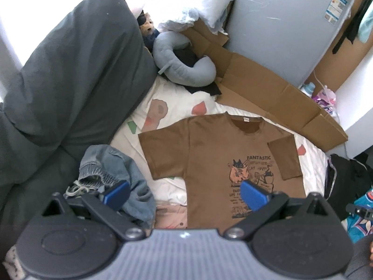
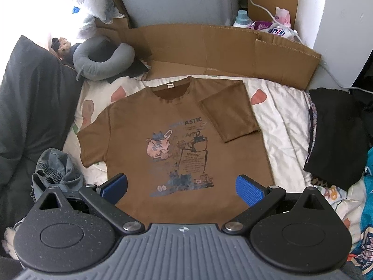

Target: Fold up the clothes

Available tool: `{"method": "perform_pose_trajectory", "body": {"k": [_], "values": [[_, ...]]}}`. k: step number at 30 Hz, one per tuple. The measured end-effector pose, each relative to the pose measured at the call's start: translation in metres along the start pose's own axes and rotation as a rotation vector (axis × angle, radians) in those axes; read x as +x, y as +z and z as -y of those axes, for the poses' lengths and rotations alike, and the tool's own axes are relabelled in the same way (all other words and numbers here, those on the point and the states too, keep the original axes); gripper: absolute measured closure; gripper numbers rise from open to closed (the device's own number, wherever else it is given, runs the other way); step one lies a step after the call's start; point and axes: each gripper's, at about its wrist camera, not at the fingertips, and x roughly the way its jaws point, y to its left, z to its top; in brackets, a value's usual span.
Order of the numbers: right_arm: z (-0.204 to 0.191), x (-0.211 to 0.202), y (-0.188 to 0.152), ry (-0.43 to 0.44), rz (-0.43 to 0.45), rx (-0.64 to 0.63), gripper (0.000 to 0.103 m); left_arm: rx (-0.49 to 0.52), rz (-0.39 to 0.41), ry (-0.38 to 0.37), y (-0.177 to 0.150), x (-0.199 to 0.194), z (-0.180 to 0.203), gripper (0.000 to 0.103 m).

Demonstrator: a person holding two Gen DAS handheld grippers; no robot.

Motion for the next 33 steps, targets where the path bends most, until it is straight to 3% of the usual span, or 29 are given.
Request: {"method": "perform_pose_trajectory", "body": {"k": [10, 16, 20, 26, 29, 33], "values": [[-0.027, 0.063, -0.013, -0.024, 0.043, 0.038, 0.001, 0.096, 0.002, -0.038, -0.005, 0.08, -0.013, 0.001], [-0.043, 0.138, -0.032, -0.089, 0.109, 0.125, 0.001, 0.141, 0.038, -0.084, -0.002, 0.173, -0.027, 0.002], [-0.054, 0.201, -0.052, -0.123, 0.142, 0.179, 0.001, 0.11, -0.006, -0.073, -0.001, 0.241, -0.049, 0.008], [-0.07, 0.254, -0.064, -0.102, 0.062, 0.049, 0.002, 0.06, -0.05, -0.082, -0.016, 0.3, -0.072, 0.008], [-0.077, 0.264, -0.068, -0.071, 0.032, -0.016, 0.002, 0.033, -0.061, -0.098, -0.022, 0.32, -0.078, 0.015], [-0.084, 0.271, -0.074, -0.058, 0.099, -0.105, 0.002, -0.01, -0.036, -0.113, -0.025, 0.336, -0.085, 0.019]]}}
